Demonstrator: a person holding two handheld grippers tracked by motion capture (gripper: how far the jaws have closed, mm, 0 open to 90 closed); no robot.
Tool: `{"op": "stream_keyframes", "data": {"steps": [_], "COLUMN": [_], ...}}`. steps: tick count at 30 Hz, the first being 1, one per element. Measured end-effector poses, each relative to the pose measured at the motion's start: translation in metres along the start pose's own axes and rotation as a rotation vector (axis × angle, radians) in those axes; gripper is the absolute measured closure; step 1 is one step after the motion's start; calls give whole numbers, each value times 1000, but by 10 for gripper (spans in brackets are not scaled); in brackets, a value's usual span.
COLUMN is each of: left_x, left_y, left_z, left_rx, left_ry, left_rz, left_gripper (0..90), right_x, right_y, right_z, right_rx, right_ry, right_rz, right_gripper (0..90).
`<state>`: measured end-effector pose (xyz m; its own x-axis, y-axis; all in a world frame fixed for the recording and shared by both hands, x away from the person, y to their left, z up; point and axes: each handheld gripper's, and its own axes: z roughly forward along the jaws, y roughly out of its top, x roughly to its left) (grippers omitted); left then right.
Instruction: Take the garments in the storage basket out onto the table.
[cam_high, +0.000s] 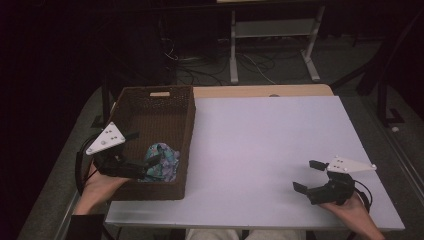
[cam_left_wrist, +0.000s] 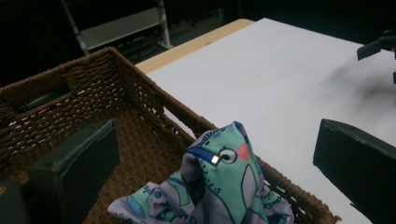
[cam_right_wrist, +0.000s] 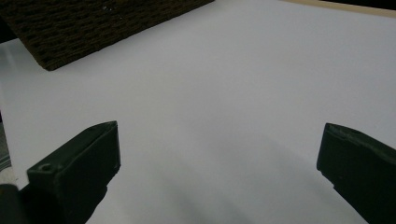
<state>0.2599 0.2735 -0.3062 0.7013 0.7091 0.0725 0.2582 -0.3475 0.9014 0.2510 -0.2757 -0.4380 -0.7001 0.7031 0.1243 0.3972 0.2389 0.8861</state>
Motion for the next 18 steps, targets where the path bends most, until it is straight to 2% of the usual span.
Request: {"op": "stream_keyframes", "data": {"steps": [11,18], "left_x": [10,13], "left_y": [-1,-4], "left_z": [-7,-6], "left_rx": [24,60], "left_ry": [5,-17], "left_rz": [9,22], "left_gripper": [0,1], "right_x": [0,0], "right_y": [0,-1], "right_z": [1,2], "right_rx": [7,14], "right_ry": [-1,-2], "right_rz": [-2,-3], "right_gripper": [0,0]}}
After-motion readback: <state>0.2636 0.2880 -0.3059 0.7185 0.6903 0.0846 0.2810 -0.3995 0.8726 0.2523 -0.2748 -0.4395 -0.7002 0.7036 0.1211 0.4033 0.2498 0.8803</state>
